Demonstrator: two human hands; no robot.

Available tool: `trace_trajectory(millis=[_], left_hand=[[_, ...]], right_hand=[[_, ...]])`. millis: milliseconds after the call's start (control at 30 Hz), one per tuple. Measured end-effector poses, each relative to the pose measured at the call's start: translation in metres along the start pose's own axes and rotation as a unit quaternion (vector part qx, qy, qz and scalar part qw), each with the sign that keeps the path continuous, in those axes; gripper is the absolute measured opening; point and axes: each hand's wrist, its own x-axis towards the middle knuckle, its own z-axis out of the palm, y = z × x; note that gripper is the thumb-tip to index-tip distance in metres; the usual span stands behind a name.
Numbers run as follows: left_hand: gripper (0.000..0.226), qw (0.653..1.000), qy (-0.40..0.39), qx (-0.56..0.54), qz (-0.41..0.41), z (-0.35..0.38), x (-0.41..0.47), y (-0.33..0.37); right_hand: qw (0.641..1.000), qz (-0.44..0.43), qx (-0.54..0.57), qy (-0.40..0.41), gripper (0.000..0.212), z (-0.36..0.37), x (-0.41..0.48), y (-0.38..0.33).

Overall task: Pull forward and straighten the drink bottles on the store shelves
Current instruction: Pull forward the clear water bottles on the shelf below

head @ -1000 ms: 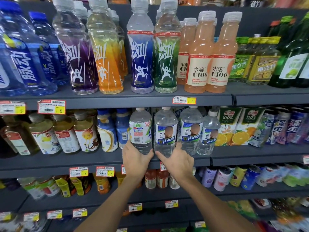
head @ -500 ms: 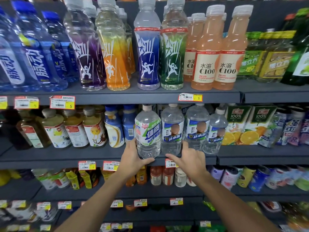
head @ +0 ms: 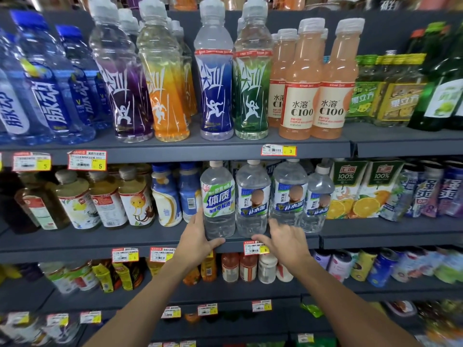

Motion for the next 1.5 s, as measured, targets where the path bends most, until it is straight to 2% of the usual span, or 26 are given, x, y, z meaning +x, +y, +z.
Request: trace_trajectory(millis=[167, 367, 800, 1067, 1200, 1500], left_hand=[[0.093, 1.000, -0.011, 0.008, 0.024, -0.003, 0.009, -0.005], [0.090, 0.999, -0.029, 0.016, 0.043, -0.004, 0.015, -0.008], [0.094, 0.995, -0.068, 0.019, 0.066, -0.010, 0.023, -0.015], [0.104, 0.994, -0.064, 0.032, 0.085, -0.012, 0.025, -0.019], [0.116, 0.993, -0.066, 0.037, 0.091, -0.010, 0.026, -0.022], [0.104, 0.993, -0.058, 0.029, 0.101, -0.008, 0.027, -0.024]], right_hand=[[0.999, -0.023, 0.006, -0.025, 0.073, 0.000, 0.004, 0.006], [0.999, -0.009, 0.012, -0.045, 0.069, 0.008, 0.003, 0.001], [0.995, -0.018, 0.030, -0.096, 0.068, 0.002, 0.011, 0.002], [0.994, -0.017, 0.038, -0.099, 0.070, -0.004, 0.016, -0.001], [0.995, -0.018, 0.042, -0.088, 0.069, -0.001, 0.016, -0.002], [0.997, -0.025, 0.032, -0.064, 0.075, 0.007, 0.014, -0.001]])
